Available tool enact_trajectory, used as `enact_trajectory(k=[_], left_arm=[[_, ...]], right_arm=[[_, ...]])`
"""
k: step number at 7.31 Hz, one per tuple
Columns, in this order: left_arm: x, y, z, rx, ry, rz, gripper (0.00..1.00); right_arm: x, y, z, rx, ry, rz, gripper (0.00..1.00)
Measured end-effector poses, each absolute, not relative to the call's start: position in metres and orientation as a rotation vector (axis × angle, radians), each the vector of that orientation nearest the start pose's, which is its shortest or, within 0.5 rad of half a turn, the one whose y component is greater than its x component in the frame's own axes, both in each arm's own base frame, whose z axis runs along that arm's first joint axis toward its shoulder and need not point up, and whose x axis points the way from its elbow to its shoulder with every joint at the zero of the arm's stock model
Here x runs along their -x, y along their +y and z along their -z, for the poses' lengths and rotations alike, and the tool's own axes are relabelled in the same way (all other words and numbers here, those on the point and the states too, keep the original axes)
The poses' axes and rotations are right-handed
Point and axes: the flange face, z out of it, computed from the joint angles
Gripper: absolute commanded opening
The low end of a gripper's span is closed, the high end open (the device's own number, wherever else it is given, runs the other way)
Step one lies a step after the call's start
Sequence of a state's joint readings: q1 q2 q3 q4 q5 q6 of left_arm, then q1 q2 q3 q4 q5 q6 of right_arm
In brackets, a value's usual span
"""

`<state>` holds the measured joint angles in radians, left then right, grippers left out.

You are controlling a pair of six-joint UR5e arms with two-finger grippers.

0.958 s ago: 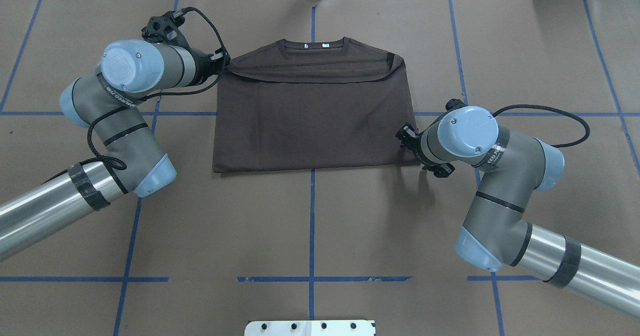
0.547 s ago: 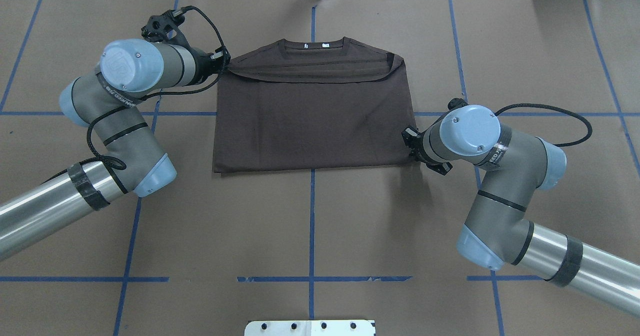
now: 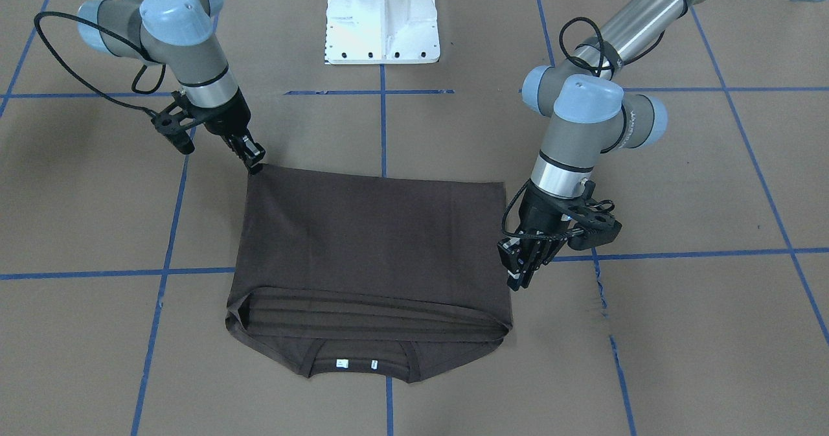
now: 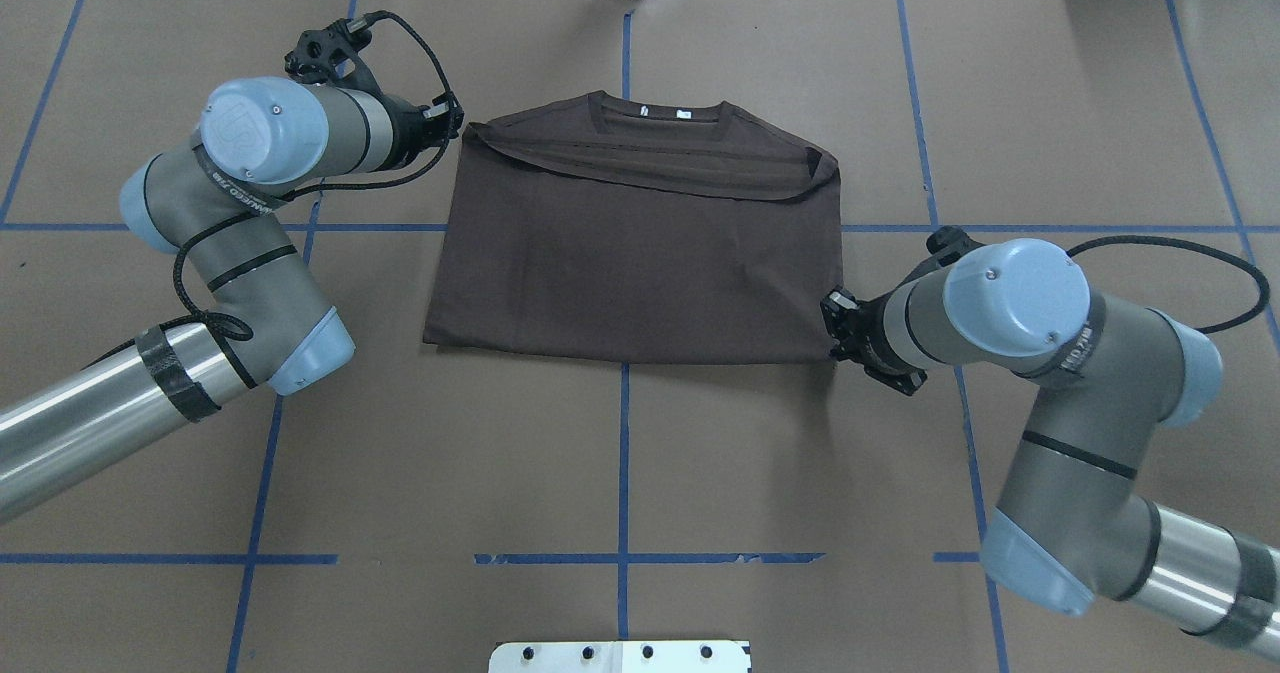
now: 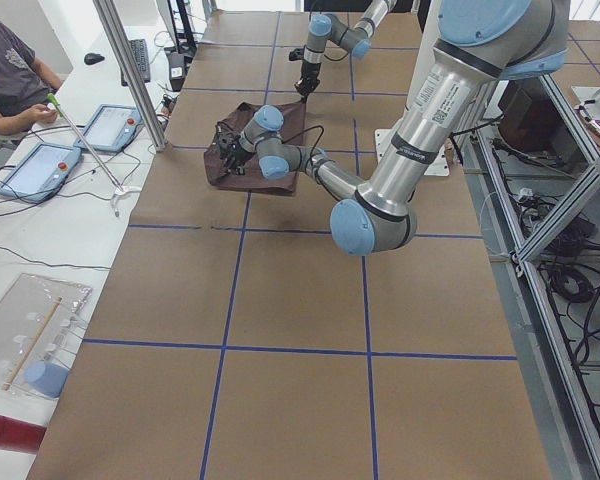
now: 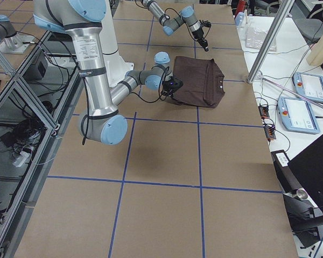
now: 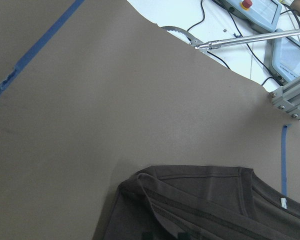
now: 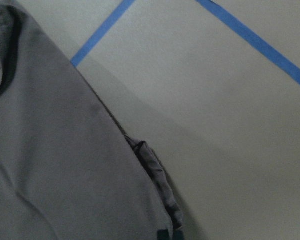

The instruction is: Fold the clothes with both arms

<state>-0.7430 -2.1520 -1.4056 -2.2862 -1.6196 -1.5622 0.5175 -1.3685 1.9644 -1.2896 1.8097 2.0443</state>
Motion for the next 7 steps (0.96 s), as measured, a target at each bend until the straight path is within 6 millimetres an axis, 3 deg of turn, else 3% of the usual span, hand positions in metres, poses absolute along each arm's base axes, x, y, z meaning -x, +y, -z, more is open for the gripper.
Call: enact_trajectory(k=[1, 2, 3, 4, 5, 6, 7], left_arm=[[-0.446, -0.582, -0.307, -0.384, 1.101, 0.621, 0.29], [-0.448, -0.575, -0.297, -0.377, 1.125, 0.604, 0.33], [-0.450, -0.564, -0.286, -0.346, 1.160, 0.571, 0.33], [-0.448, -0.551, -0.278, -0.293, 1.200, 0.523, 0.32], [-0.442, -0.535, -0.273, -0.241, 1.233, 0.478, 0.32], [-0.430, -0.516, -0.269, -0.196, 1.264, 0.463, 0.32], [-0.421, -0.488, -0.270, -0.135, 1.282, 0.475, 0.32]], right_arm=[[0.406, -0.321, -0.336, 0.286, -0.917, -0.751, 0.00], [0.398, -0.269, -0.327, 0.379, -0.914, -0.655, 0.29], [0.401, -0.224, -0.323, 0.459, -0.890, -0.570, 0.95], [0.406, -0.195, -0.324, 0.506, -0.863, -0.520, 1.00], [0.408, -0.180, -0.327, 0.527, -0.845, -0.493, 1.00], [0.407, -0.179, -0.326, 0.528, -0.848, -0.490, 1.00], [0.398, -0.199, -0.316, 0.511, -0.888, -0.524, 1.00]])
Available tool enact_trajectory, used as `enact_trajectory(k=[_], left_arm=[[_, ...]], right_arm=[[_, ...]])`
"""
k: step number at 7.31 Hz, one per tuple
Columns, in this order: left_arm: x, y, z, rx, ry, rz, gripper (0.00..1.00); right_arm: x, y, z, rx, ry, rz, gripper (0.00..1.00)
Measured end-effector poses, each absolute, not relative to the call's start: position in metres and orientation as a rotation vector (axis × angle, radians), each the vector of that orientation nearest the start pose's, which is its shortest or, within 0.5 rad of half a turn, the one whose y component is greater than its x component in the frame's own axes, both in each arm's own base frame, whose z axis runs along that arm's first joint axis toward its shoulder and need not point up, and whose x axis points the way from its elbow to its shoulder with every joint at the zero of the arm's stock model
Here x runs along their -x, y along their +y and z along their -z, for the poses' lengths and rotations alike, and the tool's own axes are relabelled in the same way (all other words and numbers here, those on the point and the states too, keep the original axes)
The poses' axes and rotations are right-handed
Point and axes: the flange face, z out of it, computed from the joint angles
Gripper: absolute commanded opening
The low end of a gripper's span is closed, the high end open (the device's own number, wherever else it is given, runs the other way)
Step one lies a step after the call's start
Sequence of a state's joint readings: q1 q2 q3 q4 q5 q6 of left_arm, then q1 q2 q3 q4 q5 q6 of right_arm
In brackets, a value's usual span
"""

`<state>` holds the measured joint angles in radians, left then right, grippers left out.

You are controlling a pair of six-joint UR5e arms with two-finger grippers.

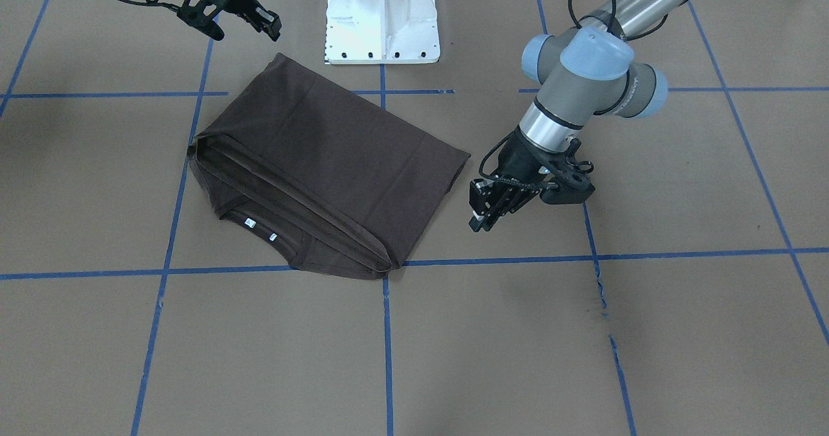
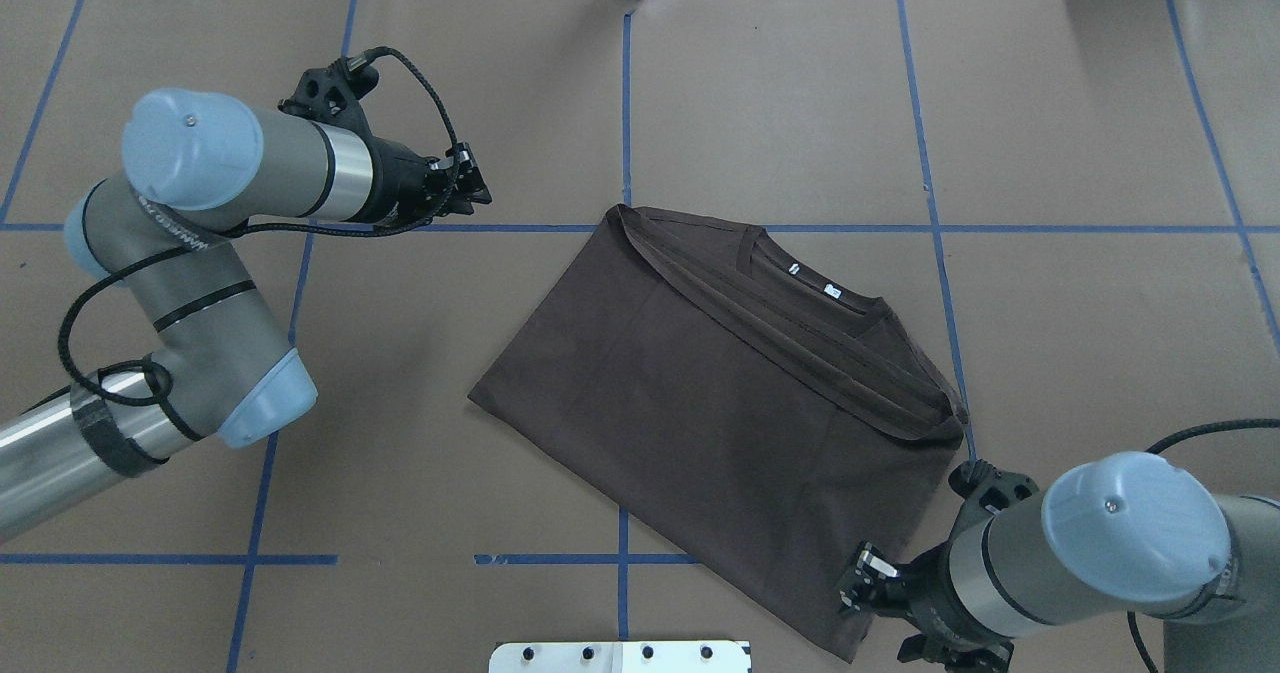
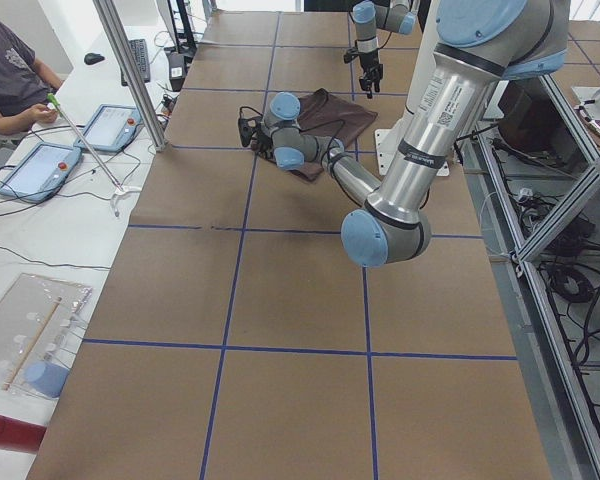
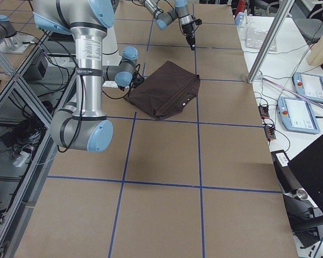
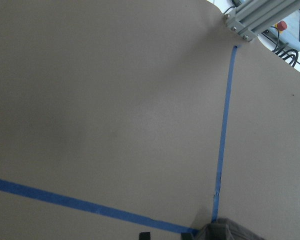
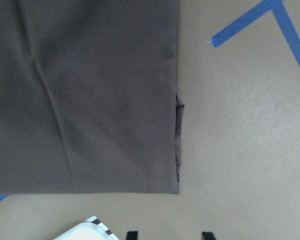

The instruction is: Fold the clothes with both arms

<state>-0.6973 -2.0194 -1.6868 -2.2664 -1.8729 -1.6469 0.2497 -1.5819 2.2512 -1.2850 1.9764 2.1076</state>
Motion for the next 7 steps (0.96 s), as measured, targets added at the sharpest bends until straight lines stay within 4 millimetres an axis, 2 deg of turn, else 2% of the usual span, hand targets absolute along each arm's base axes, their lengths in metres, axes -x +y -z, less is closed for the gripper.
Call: enact_trajectory(k=[1, 2, 3, 5, 7], left_arm=[[-0.424, -0.454, -0.277, -0.078, 1.267, 0.487, 0.51], [-0.439, -0.423, -0.289, -0.049, 1.225, 0.489, 0.51], [-0.459, -0.399, -0.298, -0.033, 1.175, 0.483, 0.52], [-0.488, -0.374, -0.310, -0.013, 1.112, 0.467, 0.54], [-0.506, -0.368, -0.322, 0.000, 1.078, 0.457, 0.54]], right_arm=[[0.389, -0.230, -0.303, 0.477, -0.939, -0.579, 1.00], [0.385, -0.262, -0.299, 0.436, -0.970, -0.628, 1.00], [0.387, -0.287, -0.302, 0.397, -0.978, -0.649, 1.00], [0.392, -0.304, -0.312, 0.360, -0.967, -0.643, 1.00], [0.394, -0.308, -0.316, 0.348, -0.959, -0.649, 1.00]])
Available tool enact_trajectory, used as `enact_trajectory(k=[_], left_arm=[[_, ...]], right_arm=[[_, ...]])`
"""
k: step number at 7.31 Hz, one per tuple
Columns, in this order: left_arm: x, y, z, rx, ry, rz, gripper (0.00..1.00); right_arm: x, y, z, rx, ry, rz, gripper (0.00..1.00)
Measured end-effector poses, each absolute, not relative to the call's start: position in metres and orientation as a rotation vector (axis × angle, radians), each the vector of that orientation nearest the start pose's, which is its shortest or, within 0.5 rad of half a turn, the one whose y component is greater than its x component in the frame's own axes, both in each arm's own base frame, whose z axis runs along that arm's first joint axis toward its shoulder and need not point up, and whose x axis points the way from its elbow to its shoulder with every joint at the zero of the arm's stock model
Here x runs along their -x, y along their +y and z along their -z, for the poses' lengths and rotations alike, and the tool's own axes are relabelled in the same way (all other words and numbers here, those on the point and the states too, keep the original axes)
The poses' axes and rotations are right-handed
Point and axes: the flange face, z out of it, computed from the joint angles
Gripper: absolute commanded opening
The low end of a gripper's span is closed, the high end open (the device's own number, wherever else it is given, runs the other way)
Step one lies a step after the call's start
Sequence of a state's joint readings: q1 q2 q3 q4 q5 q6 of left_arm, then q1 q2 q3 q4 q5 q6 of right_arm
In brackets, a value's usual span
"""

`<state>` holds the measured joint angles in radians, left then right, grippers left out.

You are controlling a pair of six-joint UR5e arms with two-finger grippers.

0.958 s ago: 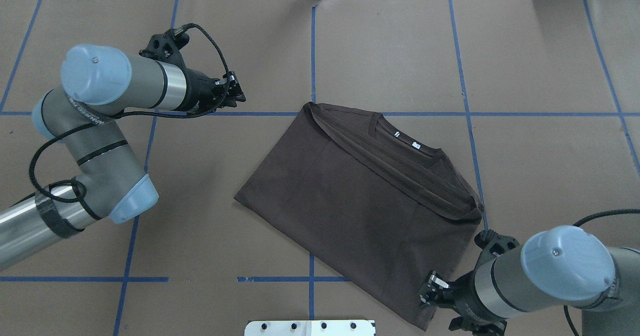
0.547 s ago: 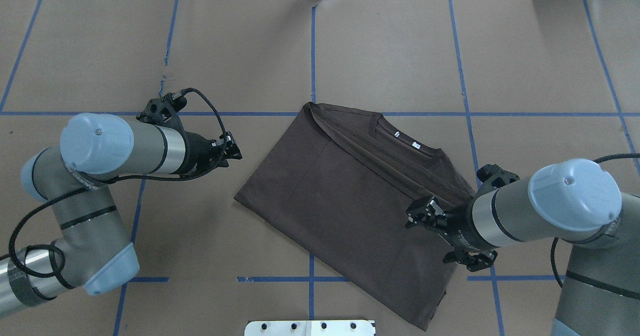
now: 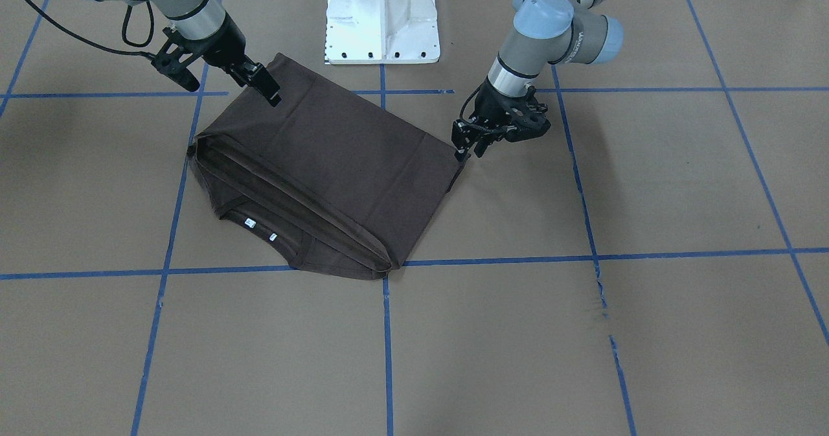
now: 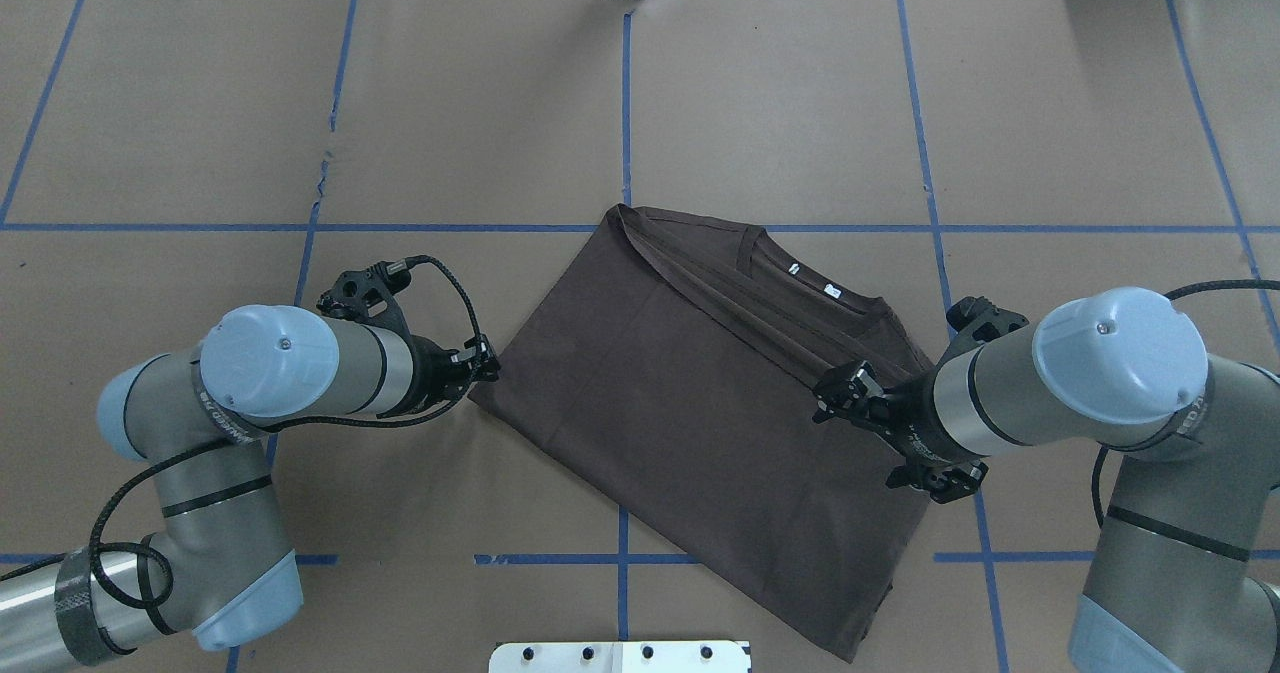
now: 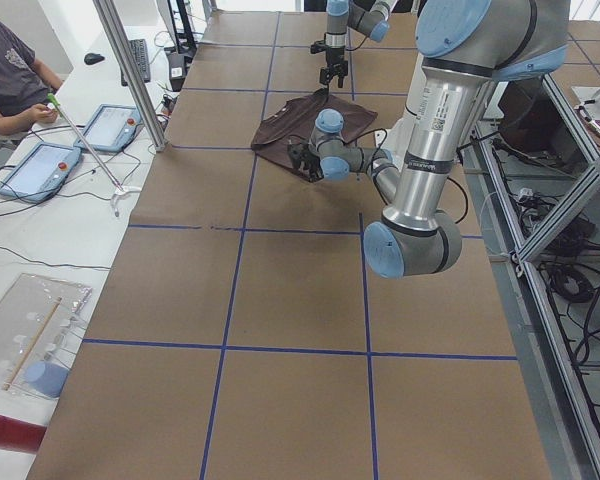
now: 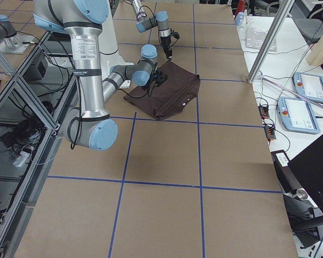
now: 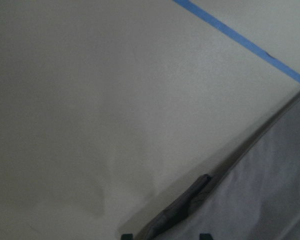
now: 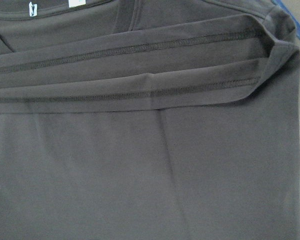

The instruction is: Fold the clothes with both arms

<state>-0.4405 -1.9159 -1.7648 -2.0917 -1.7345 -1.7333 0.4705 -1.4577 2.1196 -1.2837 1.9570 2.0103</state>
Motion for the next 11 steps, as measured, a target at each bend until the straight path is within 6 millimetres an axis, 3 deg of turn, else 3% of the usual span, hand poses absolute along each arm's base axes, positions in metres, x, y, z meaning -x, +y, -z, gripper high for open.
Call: enact_trajectory(k=[1, 2, 3, 6, 8, 10, 11], left_arm=[[-0.512, -0.367, -0.324, 0.004, 1.071, 0.455, 0.53], [-0.517, -0.367, -0.325, 0.006, 1.067, 0.452, 0.33], [-0.519, -0.367, -0.326, 0.008, 1.064, 0.451, 0.00], [-0.518, -0.367, -0.322, 0.008, 1.048, 0.451, 0.00], [-0.506, -0.373, -0.314, -0.015, 1.016, 0.451, 0.00], [-0.485, -0.409, -0.309, -0.115, 0.990, 0.414, 0.00], [-0.477, -0.449, -0.299, -0.185, 0.982, 0.415, 0.00]], right_arm=[[0.394, -0.309, -0.318, 0.346, -0.956, -0.652, 1.00], [0.394, -0.310, -0.319, 0.344, -0.954, -0.653, 1.00], [0.394, -0.311, -0.319, 0.343, -0.955, -0.655, 1.00], [0.393, -0.312, -0.319, 0.342, -0.955, -0.657, 1.00], [0.393, -0.312, -0.320, 0.342, -0.953, -0.659, 1.00], [0.388, -0.320, -0.317, 0.332, -0.964, -0.675, 1.00], [0.382, -0.328, -0.315, 0.323, -0.972, -0.691, 1.00]])
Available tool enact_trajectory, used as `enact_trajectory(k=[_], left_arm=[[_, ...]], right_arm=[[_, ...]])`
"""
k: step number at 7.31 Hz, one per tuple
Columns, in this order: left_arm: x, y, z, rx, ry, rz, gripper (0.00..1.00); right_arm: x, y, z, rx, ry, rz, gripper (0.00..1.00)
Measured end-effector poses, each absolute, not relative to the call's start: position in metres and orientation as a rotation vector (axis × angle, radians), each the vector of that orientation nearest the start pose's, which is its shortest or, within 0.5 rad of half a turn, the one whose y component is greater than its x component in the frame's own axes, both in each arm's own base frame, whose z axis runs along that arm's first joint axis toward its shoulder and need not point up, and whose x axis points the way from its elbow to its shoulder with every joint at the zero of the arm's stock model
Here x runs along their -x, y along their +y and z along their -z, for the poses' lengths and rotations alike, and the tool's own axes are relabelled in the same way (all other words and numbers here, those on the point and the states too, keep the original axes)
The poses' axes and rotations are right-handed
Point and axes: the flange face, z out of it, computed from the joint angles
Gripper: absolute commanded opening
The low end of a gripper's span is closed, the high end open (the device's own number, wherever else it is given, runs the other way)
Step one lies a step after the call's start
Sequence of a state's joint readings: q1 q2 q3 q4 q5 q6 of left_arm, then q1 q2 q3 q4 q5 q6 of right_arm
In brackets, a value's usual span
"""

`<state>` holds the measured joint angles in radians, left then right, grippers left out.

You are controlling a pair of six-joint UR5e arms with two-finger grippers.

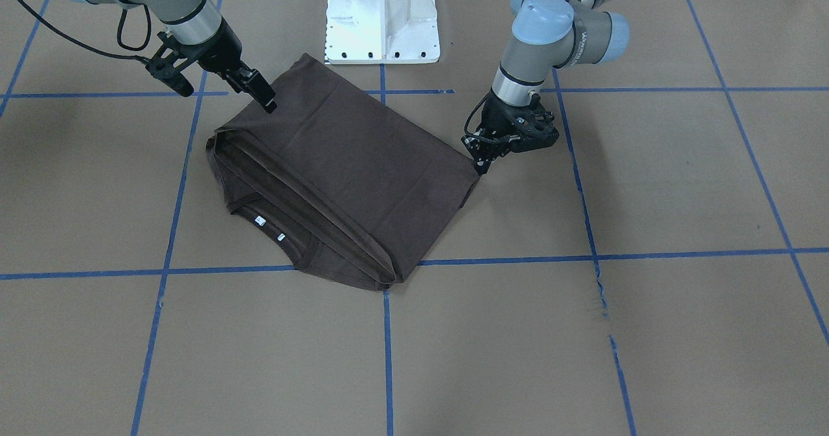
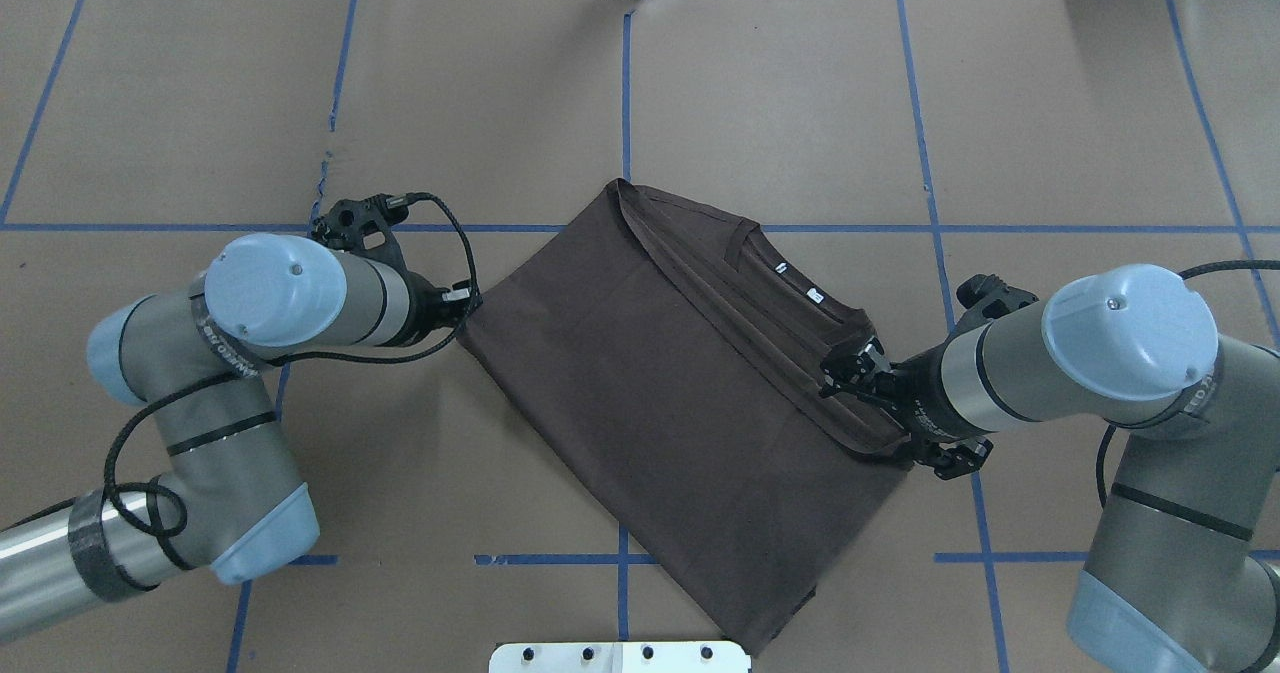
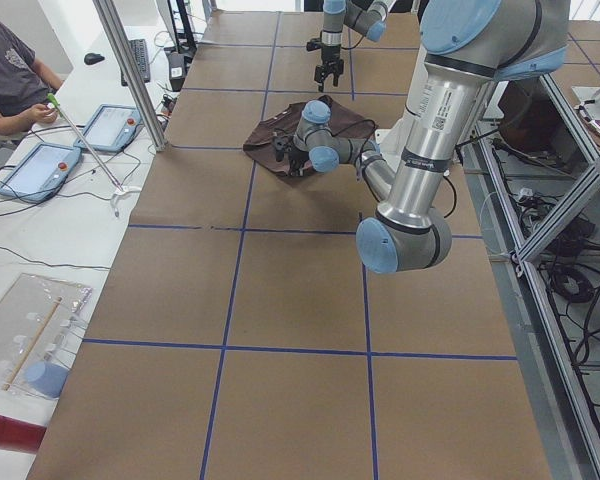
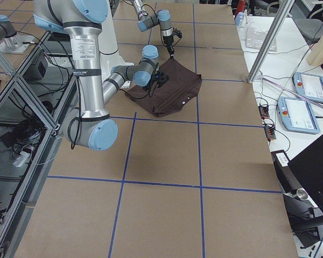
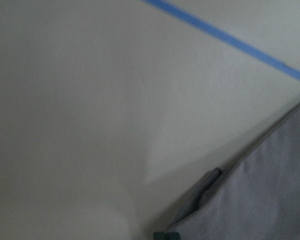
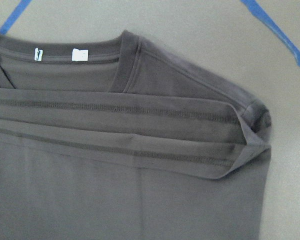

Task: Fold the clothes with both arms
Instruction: 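Press the right gripper on the folded edge while the left arm withdraws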

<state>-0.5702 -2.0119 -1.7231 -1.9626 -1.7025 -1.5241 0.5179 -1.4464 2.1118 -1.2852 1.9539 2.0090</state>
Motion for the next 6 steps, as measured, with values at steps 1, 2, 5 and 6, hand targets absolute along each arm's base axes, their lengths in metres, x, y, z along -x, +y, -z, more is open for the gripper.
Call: enact_trajectory(k=[1, 2, 5, 6], left_arm=[[-0.471, -0.498, -0.283, -0.246, 0.976, 0.436, 0.00], [-0.465, -0.549, -0.268, -0.300, 0.978, 0.463, 0.00], [-0.492, -0.678, -0.269, -0.413, 1.032, 0.498, 0.73], [-0.495, -0.688, -0.272, -0.429, 1.053, 0.497, 0.73]], right_arm=[[0.377, -0.335, -0.313, 0.314, -0.981, -0.705, 1.00], [0.372, -0.340, -0.310, 0.305, -0.991, -0.717, 1.00], [0.370, -0.361, -0.278, 0.230, -1.065, -0.757, 1.00], [0.382, -0.372, -0.268, 0.199, -1.076, -0.771, 1.00]])
